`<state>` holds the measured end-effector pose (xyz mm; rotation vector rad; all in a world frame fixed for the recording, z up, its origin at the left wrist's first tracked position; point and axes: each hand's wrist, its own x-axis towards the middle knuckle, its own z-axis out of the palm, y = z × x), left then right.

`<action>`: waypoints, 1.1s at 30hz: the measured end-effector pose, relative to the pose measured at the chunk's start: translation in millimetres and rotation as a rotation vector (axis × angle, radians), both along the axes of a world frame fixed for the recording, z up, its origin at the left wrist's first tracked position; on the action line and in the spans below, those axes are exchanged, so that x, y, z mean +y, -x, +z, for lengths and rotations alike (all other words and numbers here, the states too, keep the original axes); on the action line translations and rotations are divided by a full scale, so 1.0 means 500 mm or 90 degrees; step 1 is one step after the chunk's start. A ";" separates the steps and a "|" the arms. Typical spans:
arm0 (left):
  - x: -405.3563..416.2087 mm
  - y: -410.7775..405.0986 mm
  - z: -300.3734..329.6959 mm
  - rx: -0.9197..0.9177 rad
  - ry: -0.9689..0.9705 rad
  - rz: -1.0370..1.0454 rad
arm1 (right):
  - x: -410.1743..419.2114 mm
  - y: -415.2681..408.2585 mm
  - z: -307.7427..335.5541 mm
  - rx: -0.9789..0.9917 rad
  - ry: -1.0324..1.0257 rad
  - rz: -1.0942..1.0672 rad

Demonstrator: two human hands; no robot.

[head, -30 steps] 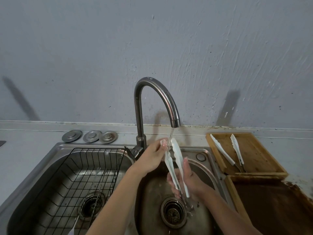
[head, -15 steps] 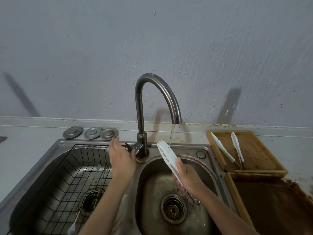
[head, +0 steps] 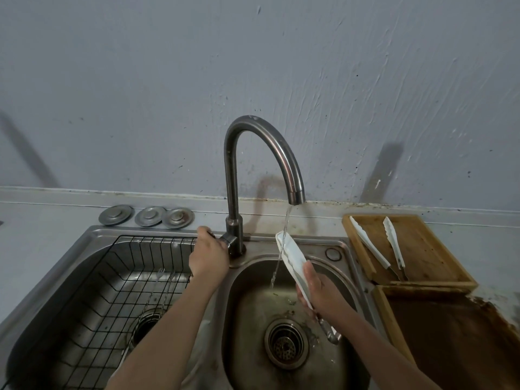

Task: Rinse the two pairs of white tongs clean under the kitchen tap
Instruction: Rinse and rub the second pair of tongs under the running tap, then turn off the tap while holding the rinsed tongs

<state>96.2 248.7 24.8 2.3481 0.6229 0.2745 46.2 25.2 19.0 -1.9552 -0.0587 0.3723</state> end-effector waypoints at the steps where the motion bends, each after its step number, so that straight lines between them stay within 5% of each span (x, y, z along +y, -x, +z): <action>1: -0.002 -0.007 0.006 0.016 -0.026 -0.001 | -0.006 -0.006 -0.003 0.021 0.066 0.019; 4: -0.007 -0.024 0.022 0.042 -0.064 -0.007 | -0.028 -0.029 0.007 0.061 0.308 0.100; 9: -0.004 -0.026 0.014 0.021 -0.053 0.009 | -0.021 -0.026 0.013 -0.159 0.318 0.010; 13: -0.009 -0.023 0.012 0.030 -0.068 0.010 | 0.019 0.021 -0.017 0.006 0.494 0.159; 20: -0.012 -0.028 0.013 0.033 -0.050 0.025 | 0.048 0.042 -0.016 -0.030 0.529 0.166; 30: -0.017 -0.024 0.013 0.031 -0.003 0.047 | 0.023 0.059 -0.062 0.211 0.476 0.072; 33: -0.025 -0.026 0.012 0.043 0.054 0.052 | -0.008 0.067 -0.047 0.109 0.504 0.149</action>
